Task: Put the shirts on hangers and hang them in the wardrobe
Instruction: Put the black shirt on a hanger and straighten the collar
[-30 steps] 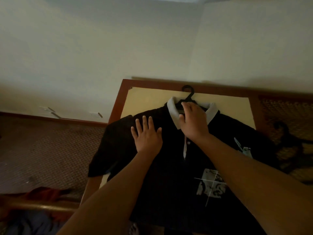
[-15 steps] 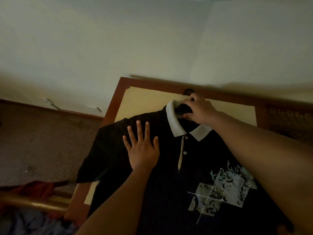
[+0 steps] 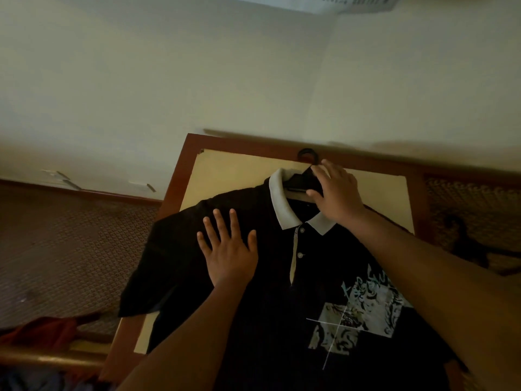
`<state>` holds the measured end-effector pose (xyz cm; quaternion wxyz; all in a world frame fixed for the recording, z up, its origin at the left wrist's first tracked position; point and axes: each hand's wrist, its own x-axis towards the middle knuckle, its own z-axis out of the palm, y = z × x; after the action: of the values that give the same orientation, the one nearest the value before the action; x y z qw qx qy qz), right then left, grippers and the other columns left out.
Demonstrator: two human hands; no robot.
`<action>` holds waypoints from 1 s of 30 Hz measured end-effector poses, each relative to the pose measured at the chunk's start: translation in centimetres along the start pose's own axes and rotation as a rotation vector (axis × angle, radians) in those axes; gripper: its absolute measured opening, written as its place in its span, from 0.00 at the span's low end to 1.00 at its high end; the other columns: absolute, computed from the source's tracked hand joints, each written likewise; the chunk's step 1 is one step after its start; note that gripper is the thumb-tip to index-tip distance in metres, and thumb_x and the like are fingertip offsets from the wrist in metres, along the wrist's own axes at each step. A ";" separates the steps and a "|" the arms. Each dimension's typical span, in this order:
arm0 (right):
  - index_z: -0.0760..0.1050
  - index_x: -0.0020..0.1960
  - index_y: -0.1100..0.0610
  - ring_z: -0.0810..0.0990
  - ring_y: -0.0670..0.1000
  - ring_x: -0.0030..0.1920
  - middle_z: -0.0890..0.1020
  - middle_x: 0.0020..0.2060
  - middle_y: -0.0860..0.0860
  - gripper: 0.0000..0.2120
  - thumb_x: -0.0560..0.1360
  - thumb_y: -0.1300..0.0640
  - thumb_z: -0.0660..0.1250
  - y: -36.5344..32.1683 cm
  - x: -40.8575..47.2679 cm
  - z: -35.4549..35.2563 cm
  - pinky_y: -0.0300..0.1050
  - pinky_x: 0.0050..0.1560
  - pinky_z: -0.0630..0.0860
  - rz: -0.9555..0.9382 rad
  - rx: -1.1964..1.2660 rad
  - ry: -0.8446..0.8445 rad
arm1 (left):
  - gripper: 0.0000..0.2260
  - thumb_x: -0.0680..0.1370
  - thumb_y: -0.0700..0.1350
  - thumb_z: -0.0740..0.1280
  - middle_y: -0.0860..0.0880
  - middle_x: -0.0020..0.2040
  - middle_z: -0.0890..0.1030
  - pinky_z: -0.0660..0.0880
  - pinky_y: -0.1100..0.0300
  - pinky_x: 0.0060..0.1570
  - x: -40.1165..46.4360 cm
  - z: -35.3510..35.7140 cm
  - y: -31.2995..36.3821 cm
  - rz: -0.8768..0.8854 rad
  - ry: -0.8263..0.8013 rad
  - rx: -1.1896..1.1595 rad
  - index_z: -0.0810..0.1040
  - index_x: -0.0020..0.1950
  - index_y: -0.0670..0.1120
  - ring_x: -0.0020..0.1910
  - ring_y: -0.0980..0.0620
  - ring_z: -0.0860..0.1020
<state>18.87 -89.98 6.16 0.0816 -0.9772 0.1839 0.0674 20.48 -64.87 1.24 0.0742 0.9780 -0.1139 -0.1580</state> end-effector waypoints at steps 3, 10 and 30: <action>0.60 0.74 0.57 0.56 0.59 0.75 0.59 0.75 0.58 0.26 0.80 0.47 0.58 1.2 -3.8 1.1 0.59 0.72 0.57 0.139 0.059 0.067 | 0.31 0.80 0.64 0.43 0.49 0.75 0.30 0.30 0.45 0.70 -0.3 -0.6 0.1 0.059 0.019 -0.048 0.37 0.78 0.54 0.73 0.48 0.28; 0.46 0.78 0.58 0.53 0.58 0.76 0.54 0.77 0.58 0.32 0.81 0.44 0.52 1.6 -6.0 3.7 0.59 0.74 0.54 0.289 0.186 0.040 | 0.28 0.81 0.62 0.42 0.51 0.78 0.36 0.31 0.45 0.72 2.9 -1.7 5.4 0.381 0.005 -0.038 0.36 0.78 0.53 0.74 0.50 0.30; 0.50 0.78 0.58 0.60 0.57 0.74 0.60 0.75 0.56 0.30 0.82 0.49 0.57 3.2 -4.9 1.8 0.52 0.71 0.60 0.337 0.410 0.044 | 0.24 0.81 0.53 0.59 0.46 0.73 0.64 0.60 0.47 0.69 7.6 -5.5 6.0 0.402 0.035 -0.015 0.58 0.75 0.50 0.72 0.45 0.63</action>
<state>13.00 -90.88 4.76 0.2614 -0.8971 0.3557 0.0201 28.08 -71.91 5.32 0.1133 0.9377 -0.3044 -0.1237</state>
